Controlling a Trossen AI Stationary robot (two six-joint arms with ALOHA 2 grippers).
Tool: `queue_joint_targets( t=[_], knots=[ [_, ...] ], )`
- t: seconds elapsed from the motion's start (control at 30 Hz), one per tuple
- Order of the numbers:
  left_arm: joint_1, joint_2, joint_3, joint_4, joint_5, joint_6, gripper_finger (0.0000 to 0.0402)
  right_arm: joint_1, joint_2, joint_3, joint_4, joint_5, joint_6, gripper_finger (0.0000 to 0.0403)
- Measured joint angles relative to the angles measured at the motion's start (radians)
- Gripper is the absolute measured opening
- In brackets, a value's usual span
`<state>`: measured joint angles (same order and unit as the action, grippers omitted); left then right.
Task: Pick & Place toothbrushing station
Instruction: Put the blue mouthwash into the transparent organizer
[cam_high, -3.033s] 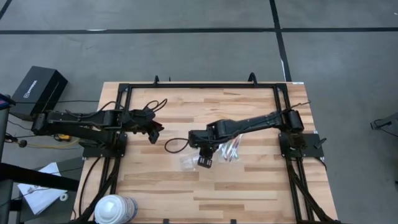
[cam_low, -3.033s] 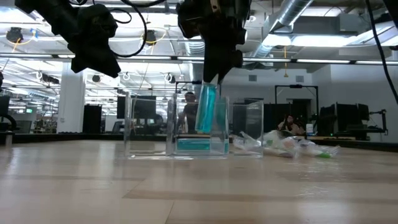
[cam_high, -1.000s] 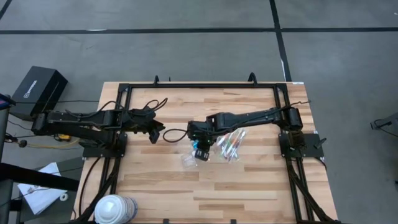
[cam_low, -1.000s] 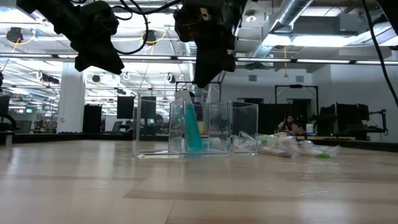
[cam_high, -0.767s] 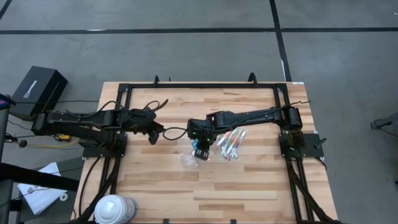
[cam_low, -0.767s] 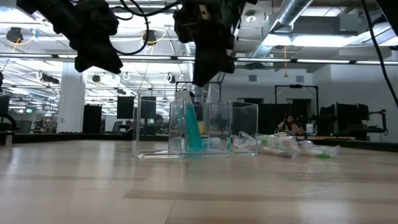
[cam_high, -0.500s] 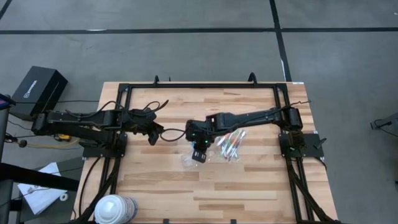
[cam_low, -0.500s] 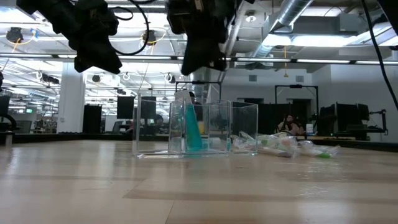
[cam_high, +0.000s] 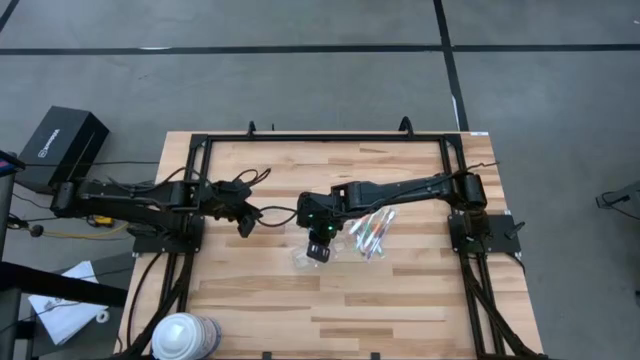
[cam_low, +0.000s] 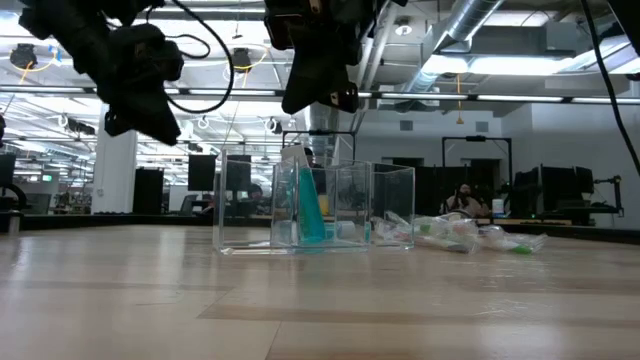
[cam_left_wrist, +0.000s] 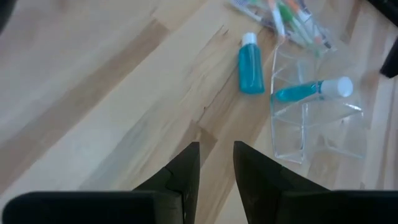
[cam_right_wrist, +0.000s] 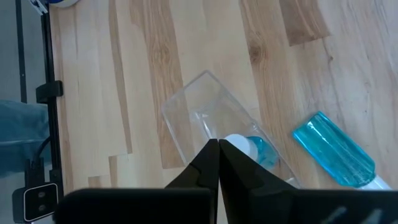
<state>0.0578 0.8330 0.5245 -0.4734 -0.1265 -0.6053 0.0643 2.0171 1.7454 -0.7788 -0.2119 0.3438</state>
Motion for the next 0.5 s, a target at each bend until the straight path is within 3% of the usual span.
queue_joint_targets(
  t=[0.3,0.5],
  knots=[
    [0.000,0.000,-0.015,0.021,0.002,-0.005,0.0092,0.000,0.000,-0.001,0.003,0.002,-0.004,0.0000],
    [0.000,0.000,-0.015,0.030,-0.002,-0.004,0.0092,0.000,0.000,-0.092,0.087,-0.005,0.038,0.0000]
  ],
)
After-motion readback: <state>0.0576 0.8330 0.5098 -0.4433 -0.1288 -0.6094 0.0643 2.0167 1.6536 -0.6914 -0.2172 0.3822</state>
